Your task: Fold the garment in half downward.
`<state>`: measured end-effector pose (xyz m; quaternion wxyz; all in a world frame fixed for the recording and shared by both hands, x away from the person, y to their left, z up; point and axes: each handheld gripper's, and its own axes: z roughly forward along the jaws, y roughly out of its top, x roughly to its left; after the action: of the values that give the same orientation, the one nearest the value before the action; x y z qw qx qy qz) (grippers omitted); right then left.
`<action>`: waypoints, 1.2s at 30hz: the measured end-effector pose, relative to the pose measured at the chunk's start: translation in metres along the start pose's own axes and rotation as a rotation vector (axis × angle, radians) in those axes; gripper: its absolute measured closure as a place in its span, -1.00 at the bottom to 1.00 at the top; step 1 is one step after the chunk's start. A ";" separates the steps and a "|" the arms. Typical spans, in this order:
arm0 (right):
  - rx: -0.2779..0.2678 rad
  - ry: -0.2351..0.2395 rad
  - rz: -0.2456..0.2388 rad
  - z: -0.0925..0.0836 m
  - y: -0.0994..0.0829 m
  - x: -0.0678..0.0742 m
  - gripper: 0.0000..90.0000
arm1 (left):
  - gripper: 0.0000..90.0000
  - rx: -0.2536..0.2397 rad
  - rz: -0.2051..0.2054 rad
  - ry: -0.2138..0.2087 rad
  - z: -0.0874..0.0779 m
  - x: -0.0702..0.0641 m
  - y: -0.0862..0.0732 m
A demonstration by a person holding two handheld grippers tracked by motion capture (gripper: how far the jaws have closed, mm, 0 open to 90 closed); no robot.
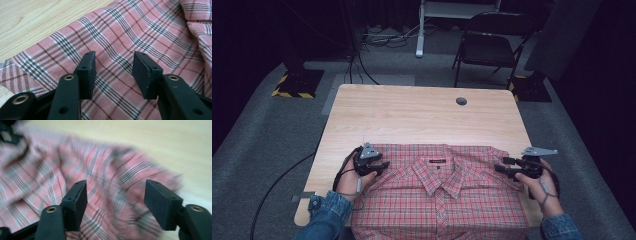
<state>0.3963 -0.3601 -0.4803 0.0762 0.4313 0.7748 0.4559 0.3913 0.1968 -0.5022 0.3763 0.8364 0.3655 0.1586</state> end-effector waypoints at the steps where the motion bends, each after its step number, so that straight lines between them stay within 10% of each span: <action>1: -0.036 -0.003 0.034 -0.011 0.003 -0.006 -0.15 | 0.19 0.000 0.000 -0.001 0.000 0.000 0.000; 7: 0.020 -0.167 0.074 -0.028 0.010 -0.027 0.32 | 0.18 0.001 0.004 0.003 0.000 -0.001 0.000; 16: 0.126 -0.099 0.144 0.018 0.014 -0.015 0.32 | 0.17 -0.002 -0.002 0.005 -0.001 -0.002 -0.001; 20: 0.158 -0.132 0.101 0.021 0.024 -0.013 0.98 | 0.16 -0.001 -0.003 0.005 -0.001 -0.002 -0.001; 29: 0.074 -0.229 0.070 0.000 0.047 -0.032 0.95 | 0.16 0.000 0.001 0.004 -0.002 -0.002 -0.002; 32: 0.041 -0.377 0.021 -0.006 0.046 -0.038 0.63 | 0.15 0.001 0.000 0.001 -0.002 -0.002 -0.002; 36: -0.004 -0.307 0.029 -0.011 0.038 -0.033 0.37 | 0.06 -0.005 -0.006 -0.011 -0.003 -0.002 -0.002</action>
<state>0.4338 -0.3835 -0.4540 0.1880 0.5070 0.7468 0.3871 0.3872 0.1976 -0.5020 0.3811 0.8351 0.3657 0.1537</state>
